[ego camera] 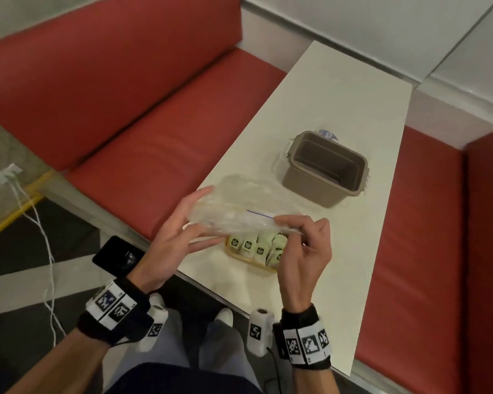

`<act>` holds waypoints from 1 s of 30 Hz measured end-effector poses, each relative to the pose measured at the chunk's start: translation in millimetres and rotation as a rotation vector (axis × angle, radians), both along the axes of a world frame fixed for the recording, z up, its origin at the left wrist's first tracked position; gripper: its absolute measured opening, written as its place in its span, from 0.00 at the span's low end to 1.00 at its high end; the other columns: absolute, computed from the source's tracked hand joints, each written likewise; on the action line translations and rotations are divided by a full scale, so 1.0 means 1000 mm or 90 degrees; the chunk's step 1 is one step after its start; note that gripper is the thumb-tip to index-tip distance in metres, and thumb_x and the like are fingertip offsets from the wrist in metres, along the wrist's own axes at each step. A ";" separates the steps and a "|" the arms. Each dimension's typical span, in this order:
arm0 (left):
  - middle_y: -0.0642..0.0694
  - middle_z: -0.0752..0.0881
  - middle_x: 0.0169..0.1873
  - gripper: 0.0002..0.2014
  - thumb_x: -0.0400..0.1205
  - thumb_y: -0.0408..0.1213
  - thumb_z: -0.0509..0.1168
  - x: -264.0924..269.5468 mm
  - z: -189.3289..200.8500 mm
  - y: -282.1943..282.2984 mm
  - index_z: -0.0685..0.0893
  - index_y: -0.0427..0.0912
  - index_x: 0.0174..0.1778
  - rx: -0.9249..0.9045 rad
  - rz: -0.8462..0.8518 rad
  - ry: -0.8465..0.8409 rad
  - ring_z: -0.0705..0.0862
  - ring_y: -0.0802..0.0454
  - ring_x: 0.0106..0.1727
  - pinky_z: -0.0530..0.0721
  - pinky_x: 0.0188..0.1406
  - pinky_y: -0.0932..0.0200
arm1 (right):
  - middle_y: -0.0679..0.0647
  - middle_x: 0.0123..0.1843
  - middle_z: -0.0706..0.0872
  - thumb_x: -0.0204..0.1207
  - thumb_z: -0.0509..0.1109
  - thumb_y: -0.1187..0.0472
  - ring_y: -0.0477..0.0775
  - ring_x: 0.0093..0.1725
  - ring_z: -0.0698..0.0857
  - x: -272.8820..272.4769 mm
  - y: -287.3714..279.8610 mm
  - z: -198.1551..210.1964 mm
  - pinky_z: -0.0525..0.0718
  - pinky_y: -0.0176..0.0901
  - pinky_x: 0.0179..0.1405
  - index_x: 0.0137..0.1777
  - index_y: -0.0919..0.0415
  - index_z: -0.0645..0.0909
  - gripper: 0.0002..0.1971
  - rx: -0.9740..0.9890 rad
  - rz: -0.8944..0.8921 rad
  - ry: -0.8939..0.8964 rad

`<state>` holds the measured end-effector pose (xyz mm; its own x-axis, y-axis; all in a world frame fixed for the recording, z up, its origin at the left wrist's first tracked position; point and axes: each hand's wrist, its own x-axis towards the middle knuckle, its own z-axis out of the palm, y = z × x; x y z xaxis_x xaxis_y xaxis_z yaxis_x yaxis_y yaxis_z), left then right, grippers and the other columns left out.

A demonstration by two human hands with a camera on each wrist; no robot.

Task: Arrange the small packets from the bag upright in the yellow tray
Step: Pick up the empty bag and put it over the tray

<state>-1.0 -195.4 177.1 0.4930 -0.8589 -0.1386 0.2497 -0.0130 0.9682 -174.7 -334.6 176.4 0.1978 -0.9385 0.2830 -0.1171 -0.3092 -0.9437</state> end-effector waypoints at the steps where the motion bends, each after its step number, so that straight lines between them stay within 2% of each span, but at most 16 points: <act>1: 0.50 0.82 0.81 0.31 0.93 0.25 0.58 0.009 0.001 0.008 0.70 0.60 0.88 -0.024 -0.018 0.047 0.88 0.32 0.73 0.88 0.72 0.38 | 0.53 0.43 0.71 0.74 0.64 0.78 0.58 0.45 0.77 0.011 0.011 0.003 0.80 0.46 0.48 0.48 0.51 0.96 0.24 -0.038 0.033 0.020; 3: 0.46 0.79 0.84 0.32 0.91 0.38 0.63 0.024 0.001 0.023 0.63 0.62 0.90 -0.071 -0.026 0.135 0.85 0.29 0.76 0.86 0.74 0.33 | 0.51 0.42 0.70 0.76 0.68 0.73 0.54 0.45 0.75 0.035 0.036 0.002 0.75 0.38 0.46 0.53 0.52 0.97 0.20 -0.125 0.110 0.077; 5: 0.45 0.82 0.81 0.37 0.87 0.51 0.73 0.035 0.001 0.037 0.62 0.53 0.88 -0.084 -0.008 0.143 0.85 0.35 0.77 0.89 0.69 0.38 | 0.51 0.43 0.73 0.78 0.72 0.69 0.46 0.44 0.74 0.063 0.064 -0.005 0.71 0.27 0.46 0.59 0.54 0.96 0.16 -0.203 0.234 0.133; 7: 0.44 0.88 0.74 0.31 0.88 0.47 0.73 0.048 -0.001 0.047 0.67 0.52 0.84 -0.049 0.058 0.109 0.88 0.40 0.73 0.92 0.63 0.48 | 0.56 0.53 0.81 0.82 0.74 0.69 0.46 0.51 0.80 0.091 0.095 -0.016 0.75 0.24 0.56 0.66 0.60 0.92 0.15 -0.228 0.421 0.183; 9: 0.43 0.90 0.72 0.28 0.88 0.42 0.69 0.074 -0.009 0.064 0.71 0.56 0.84 0.006 0.160 0.111 0.90 0.38 0.70 0.93 0.59 0.50 | 0.58 0.71 0.85 0.85 0.75 0.69 0.53 0.68 0.86 0.110 0.117 -0.025 0.81 0.35 0.74 0.75 0.64 0.86 0.19 -0.195 0.585 0.213; 10: 0.45 0.90 0.72 0.27 0.88 0.43 0.68 0.092 -0.016 0.078 0.72 0.58 0.84 0.026 0.207 0.102 0.90 0.39 0.68 0.93 0.56 0.50 | 0.55 0.76 0.86 0.87 0.75 0.67 0.53 0.74 0.86 0.118 0.123 -0.027 0.81 0.41 0.79 0.79 0.62 0.85 0.21 -0.179 0.616 0.219; 11: 0.48 0.89 0.72 0.25 0.89 0.45 0.67 0.112 -0.024 0.093 0.73 0.62 0.82 0.051 0.242 0.073 0.91 0.43 0.65 0.92 0.55 0.51 | 0.51 0.77 0.88 0.89 0.75 0.65 0.50 0.75 0.87 0.126 0.126 -0.027 0.83 0.46 0.79 0.80 0.58 0.85 0.21 -0.171 0.606 0.221; 13: 0.57 0.88 0.71 0.22 0.92 0.40 0.65 0.146 -0.039 0.129 0.71 0.67 0.79 0.086 0.263 0.027 0.90 0.56 0.65 0.89 0.61 0.57 | 0.43 0.76 0.88 0.90 0.76 0.56 0.42 0.72 0.88 0.146 0.129 -0.023 0.91 0.50 0.67 0.80 0.47 0.86 0.20 -0.164 0.527 0.221; 16: 0.62 0.86 0.69 0.27 0.92 0.32 0.66 0.175 -0.058 0.169 0.65 0.58 0.82 0.100 0.173 -0.004 0.86 0.58 0.73 0.91 0.62 0.58 | 0.43 0.90 0.68 0.81 0.80 0.38 0.43 0.74 0.84 0.198 0.146 -0.021 0.91 0.45 0.65 0.88 0.28 0.72 0.36 -0.110 0.569 0.315; 17: 0.62 0.86 0.69 0.27 0.91 0.33 0.68 0.182 -0.063 0.179 0.64 0.56 0.82 0.103 0.138 -0.021 0.87 0.57 0.73 0.91 0.62 0.58 | 0.45 0.89 0.68 0.78 0.83 0.39 0.45 0.73 0.84 0.217 0.155 -0.028 0.91 0.47 0.67 0.88 0.29 0.72 0.38 -0.074 0.618 0.314; 19: 0.64 0.87 0.64 0.26 0.90 0.38 0.70 0.203 -0.073 0.199 0.65 0.55 0.78 0.107 0.119 -0.017 0.90 0.55 0.67 0.92 0.58 0.56 | 0.45 0.76 0.85 0.77 0.88 0.50 0.47 0.67 0.87 0.248 0.169 -0.057 0.90 0.56 0.65 0.78 0.39 0.85 0.30 0.003 0.631 0.261; 22: 0.46 0.90 0.64 0.30 0.78 0.56 0.82 0.241 -0.086 0.236 0.80 0.51 0.71 0.101 0.144 0.056 0.90 0.43 0.63 0.93 0.60 0.48 | 0.41 0.57 0.94 0.78 0.83 0.61 0.49 0.56 0.91 0.277 0.175 -0.110 0.90 0.60 0.60 0.57 0.45 0.94 0.11 0.114 0.491 0.282; 24: 0.43 0.88 0.67 0.29 0.70 0.55 0.88 0.258 -0.104 0.258 0.88 0.50 0.64 0.120 0.092 0.010 0.89 0.42 0.68 0.90 0.68 0.48 | 0.43 0.51 0.95 0.75 0.77 0.63 0.50 0.52 0.93 0.292 0.187 -0.137 0.91 0.59 0.58 0.51 0.46 0.93 0.10 0.217 0.418 0.310; 26: 0.51 0.81 0.73 0.26 0.71 0.46 0.89 0.260 -0.129 0.266 0.92 0.55 0.65 0.166 0.028 -0.102 0.85 0.50 0.74 0.87 0.74 0.54 | 0.49 0.46 0.96 0.73 0.73 0.59 0.56 0.49 0.94 0.313 0.206 -0.159 0.93 0.62 0.55 0.49 0.51 0.92 0.08 0.364 0.358 0.318; 27: 0.54 0.74 0.76 0.28 0.73 0.43 0.88 0.257 -0.142 0.266 0.90 0.60 0.70 0.203 0.022 -0.179 0.82 0.55 0.76 0.84 0.76 0.59 | 0.52 0.46 0.96 0.74 0.71 0.58 0.60 0.50 0.95 0.325 0.217 -0.171 0.94 0.65 0.55 0.49 0.54 0.92 0.09 0.443 0.343 0.312; 30: 0.56 0.59 0.78 0.47 0.72 0.41 0.88 0.249 -0.188 0.257 0.73 0.71 0.84 0.301 0.058 -0.323 0.77 0.66 0.72 0.72 0.77 0.77 | 0.67 0.51 0.95 0.76 0.66 0.57 0.71 0.53 0.94 0.354 0.243 -0.199 0.94 0.63 0.54 0.52 0.66 0.92 0.16 0.686 0.380 0.248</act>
<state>247.8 61.6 -10.7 0.6627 -0.7155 -0.2213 -0.2123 -0.4629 0.8606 179.1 -92.0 -22.6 0.5613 -0.3952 -0.7271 -0.5468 0.4824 -0.6843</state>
